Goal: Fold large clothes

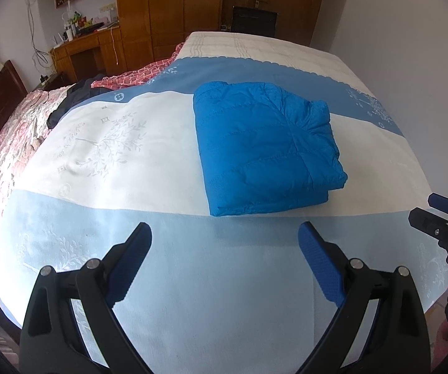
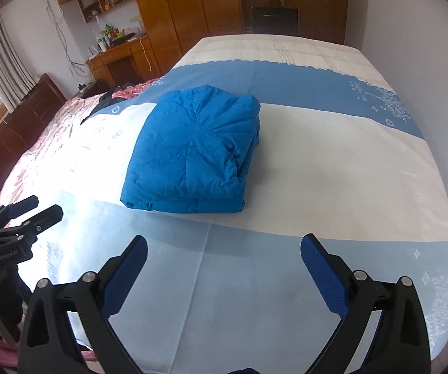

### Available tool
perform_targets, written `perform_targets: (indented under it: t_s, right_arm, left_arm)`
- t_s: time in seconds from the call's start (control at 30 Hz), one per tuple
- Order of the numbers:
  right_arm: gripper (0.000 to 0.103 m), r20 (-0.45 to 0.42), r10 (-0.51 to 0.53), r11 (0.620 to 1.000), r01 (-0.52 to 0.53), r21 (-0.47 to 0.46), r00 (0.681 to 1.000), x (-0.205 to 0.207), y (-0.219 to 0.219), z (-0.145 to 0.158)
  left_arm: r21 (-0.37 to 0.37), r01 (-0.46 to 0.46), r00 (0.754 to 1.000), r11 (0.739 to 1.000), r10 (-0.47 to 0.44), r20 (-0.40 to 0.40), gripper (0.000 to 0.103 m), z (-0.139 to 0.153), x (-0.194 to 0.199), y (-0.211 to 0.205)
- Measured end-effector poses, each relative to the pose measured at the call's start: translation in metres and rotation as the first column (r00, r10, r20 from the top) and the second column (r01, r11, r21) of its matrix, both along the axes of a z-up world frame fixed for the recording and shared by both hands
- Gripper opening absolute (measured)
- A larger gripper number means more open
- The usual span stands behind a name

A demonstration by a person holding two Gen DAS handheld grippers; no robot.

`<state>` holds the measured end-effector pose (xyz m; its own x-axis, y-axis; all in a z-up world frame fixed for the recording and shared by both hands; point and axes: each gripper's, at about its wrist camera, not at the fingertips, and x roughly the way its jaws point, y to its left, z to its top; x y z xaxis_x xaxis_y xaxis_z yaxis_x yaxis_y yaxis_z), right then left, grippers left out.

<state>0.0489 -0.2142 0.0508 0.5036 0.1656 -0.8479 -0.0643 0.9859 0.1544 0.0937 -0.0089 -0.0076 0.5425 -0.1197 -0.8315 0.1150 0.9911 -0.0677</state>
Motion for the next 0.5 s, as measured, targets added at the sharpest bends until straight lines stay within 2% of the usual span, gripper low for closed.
perform_targets:
  t_s: [0.5]
  right_arm:
    - [0.099,-0.012,0.023,1.000,-0.024,-0.014,1.000,-0.0050,0.0046,-0.0062]
  left_arm:
    - [0.006,0.001,1.000,1.000,-0.001,-0.015,0.094,-0.0052,-0.0073,0.0021]
